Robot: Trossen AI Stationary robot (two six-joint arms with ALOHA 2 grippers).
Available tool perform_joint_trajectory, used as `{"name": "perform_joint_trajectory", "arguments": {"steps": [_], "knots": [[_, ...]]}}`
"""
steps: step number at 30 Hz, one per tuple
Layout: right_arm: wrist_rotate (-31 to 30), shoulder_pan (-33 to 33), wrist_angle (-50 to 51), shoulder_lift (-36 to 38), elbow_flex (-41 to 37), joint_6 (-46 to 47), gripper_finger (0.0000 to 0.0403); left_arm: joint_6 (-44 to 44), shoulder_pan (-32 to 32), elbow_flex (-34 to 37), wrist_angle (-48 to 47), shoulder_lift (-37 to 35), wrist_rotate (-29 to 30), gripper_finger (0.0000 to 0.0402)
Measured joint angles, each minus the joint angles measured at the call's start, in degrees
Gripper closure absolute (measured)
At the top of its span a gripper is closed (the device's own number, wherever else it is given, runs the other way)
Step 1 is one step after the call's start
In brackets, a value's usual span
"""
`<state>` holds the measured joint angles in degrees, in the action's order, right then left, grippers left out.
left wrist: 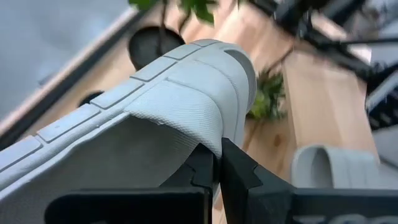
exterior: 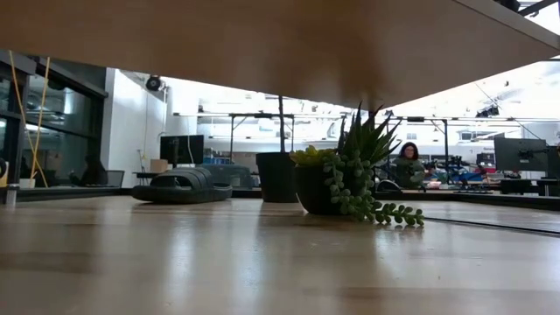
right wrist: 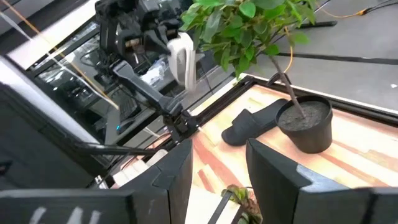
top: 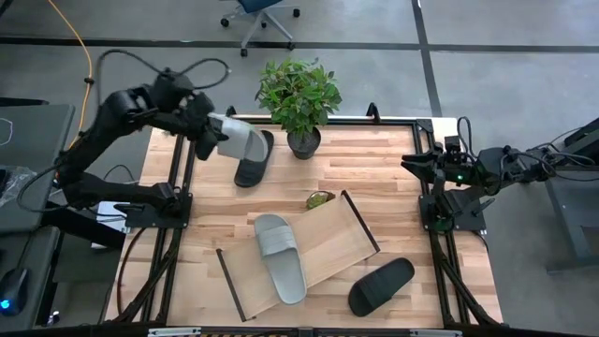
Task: Pick and place slides into the shelf
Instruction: Put the gray slipper on the shelf
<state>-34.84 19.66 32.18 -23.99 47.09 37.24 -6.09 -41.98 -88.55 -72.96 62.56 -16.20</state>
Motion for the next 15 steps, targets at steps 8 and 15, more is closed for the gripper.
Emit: {"name": "perform_joint_trajectory", "arguments": {"steps": [8, 15], "knots": [[0.4, 0.0, -0.33, -0.02, -0.02, -0.84, 0.0261, -7.99, 0.02, -0.63, 0.26, -8.14, 6.88, 0.0401], [-3.35, 0.0, -0.33, -0.01, 0.0, -0.21, 0.0261, -12.91, 0.02, -0.55, 9.45, -13.4, 10.47, 0.0401]]}}
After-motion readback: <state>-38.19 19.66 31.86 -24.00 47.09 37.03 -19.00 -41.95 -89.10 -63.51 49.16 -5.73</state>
